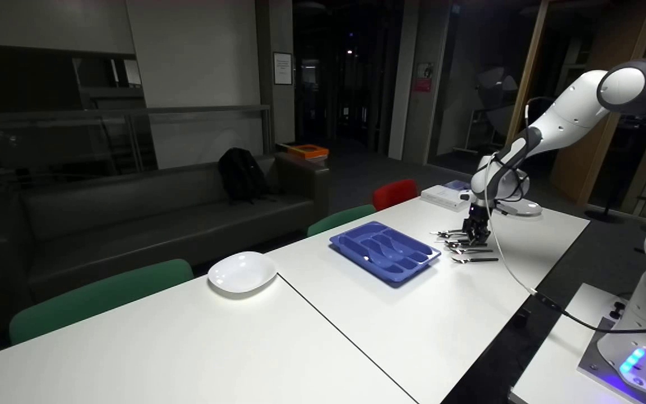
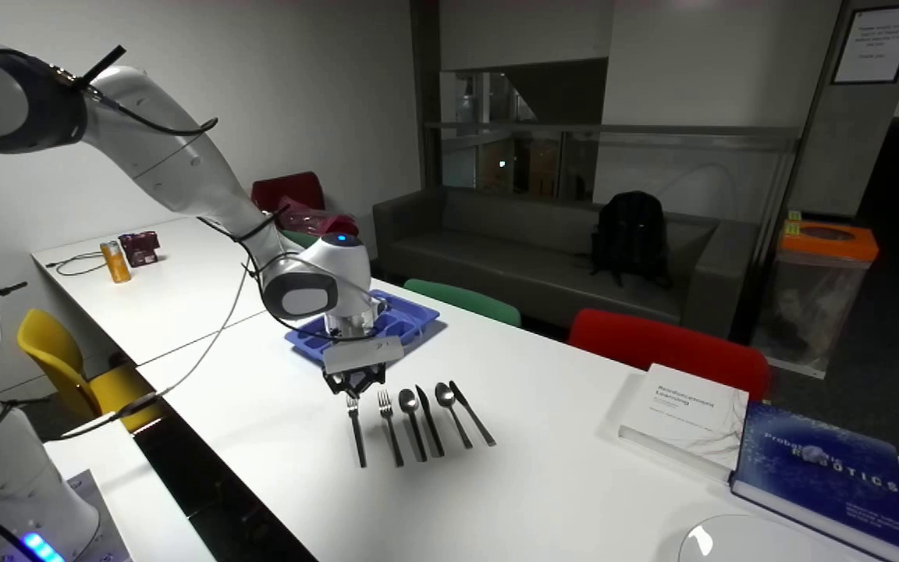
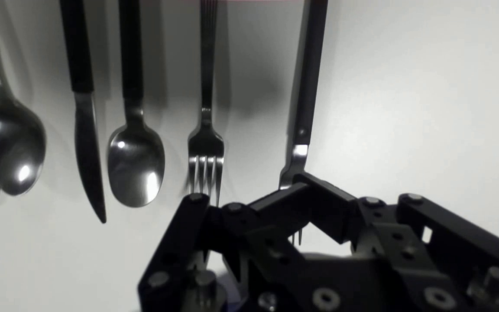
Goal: Pick up the silver cutlery from the counter and place it on the blue tray
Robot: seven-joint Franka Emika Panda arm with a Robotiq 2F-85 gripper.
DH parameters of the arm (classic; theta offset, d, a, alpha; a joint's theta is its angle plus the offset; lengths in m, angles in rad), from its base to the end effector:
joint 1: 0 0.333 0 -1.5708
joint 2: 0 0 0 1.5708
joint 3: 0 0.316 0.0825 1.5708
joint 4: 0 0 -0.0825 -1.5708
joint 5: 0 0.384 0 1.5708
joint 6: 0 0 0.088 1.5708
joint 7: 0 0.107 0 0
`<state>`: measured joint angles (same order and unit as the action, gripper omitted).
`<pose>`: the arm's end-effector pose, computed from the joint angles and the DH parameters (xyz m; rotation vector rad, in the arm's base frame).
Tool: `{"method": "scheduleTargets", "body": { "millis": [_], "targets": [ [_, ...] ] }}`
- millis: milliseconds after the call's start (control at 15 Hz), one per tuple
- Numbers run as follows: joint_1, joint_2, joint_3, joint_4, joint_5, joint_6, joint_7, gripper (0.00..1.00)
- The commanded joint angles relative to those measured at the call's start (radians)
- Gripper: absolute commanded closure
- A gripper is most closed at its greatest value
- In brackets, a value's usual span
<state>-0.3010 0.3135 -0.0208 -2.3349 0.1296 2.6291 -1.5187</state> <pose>0.4886 -0.1665 0.2003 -2.6488 -1.5955 -0.0513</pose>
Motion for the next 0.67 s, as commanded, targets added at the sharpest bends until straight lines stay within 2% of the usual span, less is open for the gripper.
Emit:
{"method": "scheduleTargets", "body": {
  "millis": [0, 133, 400, 600],
  "targets": [
    [0.034, -0.077, -0.020, -0.021, -0.055, -0.030, 0.051, 1.00],
    [0.042, -0.096, -0.019, -0.023, -0.061, -0.046, 0.063, 1.00],
    [0.043, -0.128, -0.006, -0.025, -0.006, -0.101, 0.062, 1.00],
    [0.052, -0.143, -0.017, -0.025, -0.018, -0.115, 0.071, 1.00]
  ]
}}
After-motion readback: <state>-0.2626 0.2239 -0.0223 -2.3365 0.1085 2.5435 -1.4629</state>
